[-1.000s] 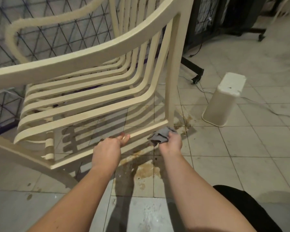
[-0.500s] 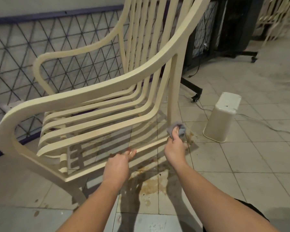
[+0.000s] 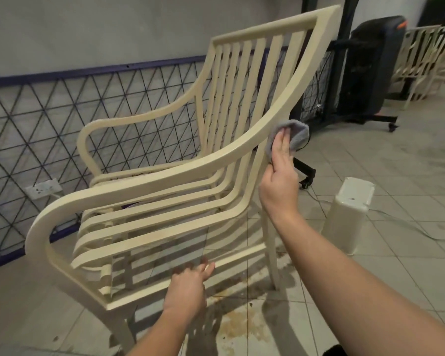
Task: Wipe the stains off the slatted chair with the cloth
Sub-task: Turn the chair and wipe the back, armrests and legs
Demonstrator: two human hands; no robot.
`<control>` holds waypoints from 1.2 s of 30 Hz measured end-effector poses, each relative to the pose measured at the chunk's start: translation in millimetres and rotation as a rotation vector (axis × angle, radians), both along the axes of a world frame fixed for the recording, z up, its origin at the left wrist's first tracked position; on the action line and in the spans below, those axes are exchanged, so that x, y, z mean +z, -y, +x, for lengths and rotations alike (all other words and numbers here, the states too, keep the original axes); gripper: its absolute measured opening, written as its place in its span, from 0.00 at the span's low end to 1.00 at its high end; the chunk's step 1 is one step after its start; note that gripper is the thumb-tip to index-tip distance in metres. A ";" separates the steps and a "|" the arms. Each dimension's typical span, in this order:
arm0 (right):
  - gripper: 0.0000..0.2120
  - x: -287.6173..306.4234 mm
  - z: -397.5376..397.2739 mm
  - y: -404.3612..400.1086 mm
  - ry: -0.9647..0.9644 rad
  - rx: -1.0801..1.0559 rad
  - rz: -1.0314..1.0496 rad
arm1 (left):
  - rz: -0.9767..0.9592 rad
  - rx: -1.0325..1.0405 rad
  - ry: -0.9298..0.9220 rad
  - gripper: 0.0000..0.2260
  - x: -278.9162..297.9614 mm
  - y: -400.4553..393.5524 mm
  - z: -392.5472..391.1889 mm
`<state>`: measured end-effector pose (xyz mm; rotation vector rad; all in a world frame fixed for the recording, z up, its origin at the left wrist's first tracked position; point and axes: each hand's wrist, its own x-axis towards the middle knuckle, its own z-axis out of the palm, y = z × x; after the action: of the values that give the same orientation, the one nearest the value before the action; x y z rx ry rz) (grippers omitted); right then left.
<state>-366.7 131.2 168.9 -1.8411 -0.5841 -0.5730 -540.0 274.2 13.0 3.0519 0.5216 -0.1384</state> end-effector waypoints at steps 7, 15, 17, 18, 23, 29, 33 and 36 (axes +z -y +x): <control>0.31 -86.1 -31.5 27.1 -0.366 0.140 -0.069 | -0.219 0.017 0.090 0.21 41.7 18.7 -3.9; 0.25 -19.7 -18.3 23.9 -0.262 0.025 0.211 | -1.460 0.285 0.861 0.21 168.2 80.9 27.3; 0.23 12.9 -11.9 22.5 -0.209 0.053 0.309 | -1.774 0.311 0.979 0.19 193.6 84.1 38.0; 0.22 26.4 -8.8 23.0 -0.210 0.075 0.352 | -1.876 0.341 1.021 0.20 200.8 85.9 41.9; 0.19 38.4 1.7 29.1 -0.456 0.223 0.320 | -1.982 0.518 1.122 0.24 206.1 83.5 53.3; 0.16 36.5 15.6 35.4 -0.618 0.303 0.158 | -1.801 0.576 1.122 0.15 200.5 66.3 60.2; 0.12 38.3 10.3 31.9 -0.621 0.388 0.163 | -1.714 0.630 1.164 0.17 203.3 55.3 55.5; 0.11 43.5 -7.9 22.6 -0.600 0.481 0.188 | -1.706 0.647 1.213 0.15 206.8 32.2 45.1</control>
<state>-374.6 108.6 212.5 -1.5125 -0.5118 0.2386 -494.9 242.0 219.8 0.8918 0.6340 0.7613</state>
